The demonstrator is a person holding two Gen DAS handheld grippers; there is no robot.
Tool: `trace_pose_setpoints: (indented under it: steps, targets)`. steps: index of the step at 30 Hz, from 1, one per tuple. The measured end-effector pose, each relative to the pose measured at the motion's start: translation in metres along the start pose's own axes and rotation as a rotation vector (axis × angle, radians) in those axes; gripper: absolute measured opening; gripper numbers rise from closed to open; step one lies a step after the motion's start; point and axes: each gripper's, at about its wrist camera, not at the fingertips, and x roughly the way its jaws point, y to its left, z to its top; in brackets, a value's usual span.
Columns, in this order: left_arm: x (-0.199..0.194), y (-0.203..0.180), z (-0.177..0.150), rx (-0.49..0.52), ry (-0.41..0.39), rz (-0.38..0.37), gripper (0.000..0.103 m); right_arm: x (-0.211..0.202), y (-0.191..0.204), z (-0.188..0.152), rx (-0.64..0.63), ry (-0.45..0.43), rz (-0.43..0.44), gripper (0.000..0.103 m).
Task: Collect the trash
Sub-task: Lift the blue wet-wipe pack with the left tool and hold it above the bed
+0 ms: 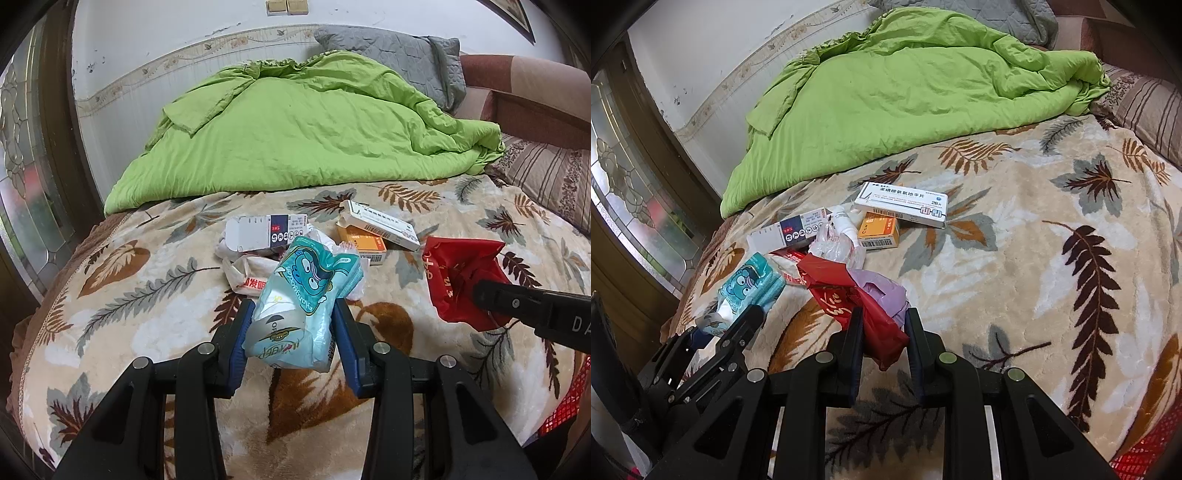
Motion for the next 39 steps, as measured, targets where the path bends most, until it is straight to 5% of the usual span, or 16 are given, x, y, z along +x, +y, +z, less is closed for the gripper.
trace_pose_setpoints:
  steps: [11,30,39]
  targets:
    - [-0.002,0.002,-0.001,-0.007,-0.014,0.000,0.041,-0.015,0.016,-0.002,-0.115,-0.082,-0.102,0.023]
    - [-0.002,-0.001,0.000,-0.002,-0.018,0.003,0.041,-0.023,0.021,-0.002,-0.138,-0.132,-0.164,0.023]
    - [-0.006,-0.005,0.003,-0.011,-0.030,-0.024,0.041,-0.044,0.033,0.003,-0.228,-0.226,-0.303,0.023]
